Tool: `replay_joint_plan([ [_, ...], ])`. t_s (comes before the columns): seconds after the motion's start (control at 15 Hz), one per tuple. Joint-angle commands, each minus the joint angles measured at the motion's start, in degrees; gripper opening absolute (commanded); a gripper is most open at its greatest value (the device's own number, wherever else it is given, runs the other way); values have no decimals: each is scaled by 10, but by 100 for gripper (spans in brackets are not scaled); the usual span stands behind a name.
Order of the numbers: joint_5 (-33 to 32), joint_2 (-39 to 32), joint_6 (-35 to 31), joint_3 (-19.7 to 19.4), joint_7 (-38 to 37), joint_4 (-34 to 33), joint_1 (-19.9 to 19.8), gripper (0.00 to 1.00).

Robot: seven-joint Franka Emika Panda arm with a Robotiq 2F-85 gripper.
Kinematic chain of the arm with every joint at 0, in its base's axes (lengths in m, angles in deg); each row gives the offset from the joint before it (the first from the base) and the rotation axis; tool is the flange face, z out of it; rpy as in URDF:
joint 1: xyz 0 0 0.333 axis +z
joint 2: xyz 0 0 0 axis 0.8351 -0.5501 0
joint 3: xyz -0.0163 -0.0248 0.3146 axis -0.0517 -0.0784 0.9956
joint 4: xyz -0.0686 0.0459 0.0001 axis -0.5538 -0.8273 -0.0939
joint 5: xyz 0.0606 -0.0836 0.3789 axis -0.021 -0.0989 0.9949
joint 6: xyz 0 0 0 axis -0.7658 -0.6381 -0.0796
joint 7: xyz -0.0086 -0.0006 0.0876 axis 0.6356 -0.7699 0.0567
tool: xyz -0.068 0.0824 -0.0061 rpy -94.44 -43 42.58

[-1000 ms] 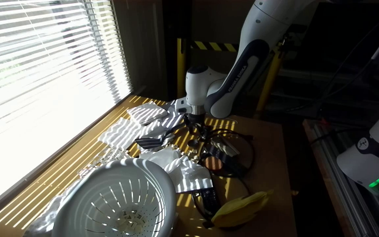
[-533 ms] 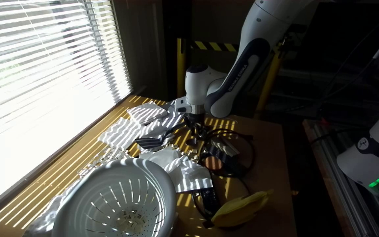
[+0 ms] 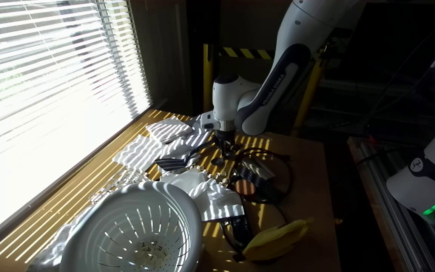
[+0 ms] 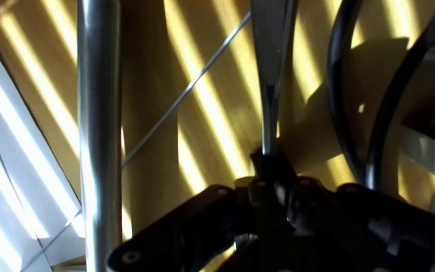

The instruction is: Use the silver spoon to place some tiles in the colander.

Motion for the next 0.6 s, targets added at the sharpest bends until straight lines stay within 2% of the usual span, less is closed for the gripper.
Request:
replay_joint_plan([
  [0.0,-35,24,40,-38,-21,13,39,2],
  [0.07,-51,32,43,-55,-32,19,56,2],
  [0.27,-123,49,110,-98,-60,16,117,2],
  [0.4,-164,52,155,-108,-79,3,144,2],
  [0.53,-190,52,198,-100,-90,-12,156,2],
])
